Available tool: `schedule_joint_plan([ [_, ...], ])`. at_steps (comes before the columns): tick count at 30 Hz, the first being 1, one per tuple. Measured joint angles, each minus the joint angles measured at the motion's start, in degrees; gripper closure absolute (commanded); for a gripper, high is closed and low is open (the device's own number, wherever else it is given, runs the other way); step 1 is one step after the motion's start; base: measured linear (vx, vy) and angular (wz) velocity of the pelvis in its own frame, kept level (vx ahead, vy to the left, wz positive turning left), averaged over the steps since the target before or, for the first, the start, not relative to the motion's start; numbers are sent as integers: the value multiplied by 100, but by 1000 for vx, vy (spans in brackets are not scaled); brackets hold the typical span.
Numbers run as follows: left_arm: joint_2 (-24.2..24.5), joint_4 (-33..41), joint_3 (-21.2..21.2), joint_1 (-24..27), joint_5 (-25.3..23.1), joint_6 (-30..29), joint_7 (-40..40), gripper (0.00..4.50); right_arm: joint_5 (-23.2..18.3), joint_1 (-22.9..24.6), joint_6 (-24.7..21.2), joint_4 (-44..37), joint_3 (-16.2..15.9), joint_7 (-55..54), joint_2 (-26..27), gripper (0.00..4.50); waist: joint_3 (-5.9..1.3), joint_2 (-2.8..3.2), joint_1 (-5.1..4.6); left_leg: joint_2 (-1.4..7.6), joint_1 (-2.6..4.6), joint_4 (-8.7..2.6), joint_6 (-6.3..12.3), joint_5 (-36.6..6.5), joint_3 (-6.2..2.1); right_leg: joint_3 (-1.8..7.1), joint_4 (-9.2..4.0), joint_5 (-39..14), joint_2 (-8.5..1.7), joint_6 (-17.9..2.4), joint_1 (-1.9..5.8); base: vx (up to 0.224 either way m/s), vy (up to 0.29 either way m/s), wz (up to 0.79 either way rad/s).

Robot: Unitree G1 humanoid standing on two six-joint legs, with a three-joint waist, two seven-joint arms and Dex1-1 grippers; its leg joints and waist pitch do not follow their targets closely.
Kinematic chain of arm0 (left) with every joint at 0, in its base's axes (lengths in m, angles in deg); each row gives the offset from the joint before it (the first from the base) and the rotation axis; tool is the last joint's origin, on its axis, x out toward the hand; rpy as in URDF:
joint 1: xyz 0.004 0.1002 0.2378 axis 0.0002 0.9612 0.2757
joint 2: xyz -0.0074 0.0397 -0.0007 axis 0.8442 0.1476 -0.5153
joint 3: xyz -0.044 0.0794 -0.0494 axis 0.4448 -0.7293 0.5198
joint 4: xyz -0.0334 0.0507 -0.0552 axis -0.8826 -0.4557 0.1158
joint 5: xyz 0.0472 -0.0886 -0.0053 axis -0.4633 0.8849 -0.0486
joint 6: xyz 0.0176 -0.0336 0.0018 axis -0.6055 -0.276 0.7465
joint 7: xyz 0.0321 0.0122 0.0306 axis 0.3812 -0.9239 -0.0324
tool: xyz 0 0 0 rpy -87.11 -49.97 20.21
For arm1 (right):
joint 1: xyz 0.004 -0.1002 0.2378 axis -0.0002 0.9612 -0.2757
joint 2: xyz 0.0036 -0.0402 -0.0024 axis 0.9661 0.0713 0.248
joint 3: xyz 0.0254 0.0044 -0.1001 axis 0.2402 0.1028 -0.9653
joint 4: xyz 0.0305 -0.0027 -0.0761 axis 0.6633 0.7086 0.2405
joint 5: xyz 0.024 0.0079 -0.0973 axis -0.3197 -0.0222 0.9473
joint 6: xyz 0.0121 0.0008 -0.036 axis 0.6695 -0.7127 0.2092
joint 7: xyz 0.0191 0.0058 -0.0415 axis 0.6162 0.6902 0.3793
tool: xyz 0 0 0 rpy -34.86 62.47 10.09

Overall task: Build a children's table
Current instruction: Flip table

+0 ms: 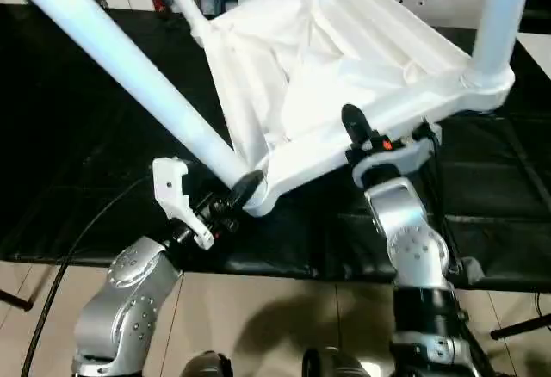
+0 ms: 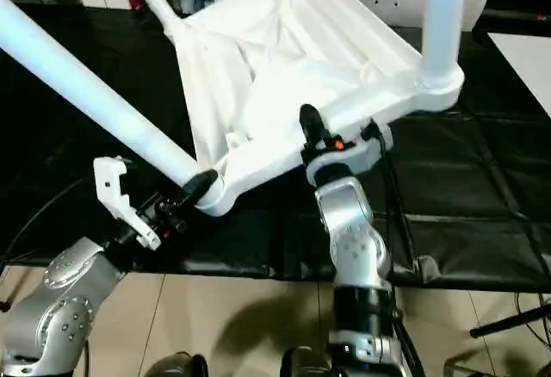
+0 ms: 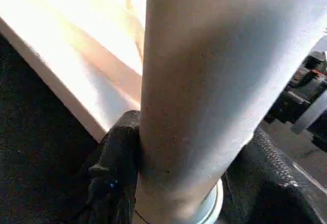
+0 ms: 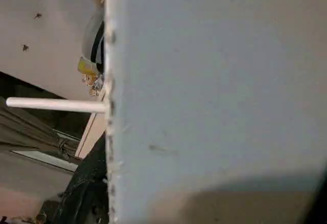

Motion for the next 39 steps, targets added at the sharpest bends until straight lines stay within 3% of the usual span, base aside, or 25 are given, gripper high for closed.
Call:
schedule_joint_plan([
  [7,579,-573,-234,-83,-74,697,1120,171,-320,370,-4,-95,110,15,3,246,-9,48,76,0,44,-7,-19,9,0,1,3,2,-1,-1,41,0,0,0],
  [8,607,-626,-257,-91,-96,781,1215,138,-400,392,-12,-77,182,11,-1,246,-5,65,89,-1,41,-7,-24,13,2,1,3,3,-4,-1,40,0,0,0],
  [11,667,-784,-359,-100,-190,994,1468,128,-528,453,-46,-64,386,-2,-10,246,-19,117,118,2,38,-12,-29,25,20,2,7,7,-13,2,41,0,0,0],
  [16,659,-977,-601,-90,-285,1228,1686,84,-671,590,-27,-71,658,1,-26,246,-24,127,153,22,39,-18,-50,40,47,-2,9,14,-13,3,41,0,0,0],
  [21,582,-969,-666,-4,-271,1324,1807,47,-653,552,111,-99,684,-55,-37,246,-27,132,91,27,43,-37,-75,50,55,-2,9,26,-11,4,36,0,0,0],
  [24,616,-898,-767,257,-269,1328,1826,29,-448,552,202,-159,634,-63,-119,246,-27,132,78,35,42,-50,-86,58,57,-5,9,27,-5,4,32,0,0,0],
  [27,865,-605,-770,589,-289,1327,1804,5,-17,576,251,-480,373,-128,-276,246,-27,132,72,46,39,-60,-94,63,59,-7,9,27,4,5,30,0,0,0],
  [30,1151,98,-664,904,-447,1306,1667,5,519,389,143,-776,75,-300,-901,246,-24,128,82,47,47,-54,-90,68,61,-8,9,30,2,12,30,0,0,0],
  [34,1280,871,-485,809,-689,1292,1428,0,1421,98,20,-1115,-237,-572,-1429,246,-31,58,149,56,49,-54,-98,80,67,-14,6,19,0,38,41,0,0,0],
  [39,1415,1260,-467,633,-728,940,1198,0,1634,73,-13,-1185,-267,-839,-1460,250,-37,4,139,54,33,-49,-96,81,78,-7,-5,46,-4,44,34,0,0,0],
])
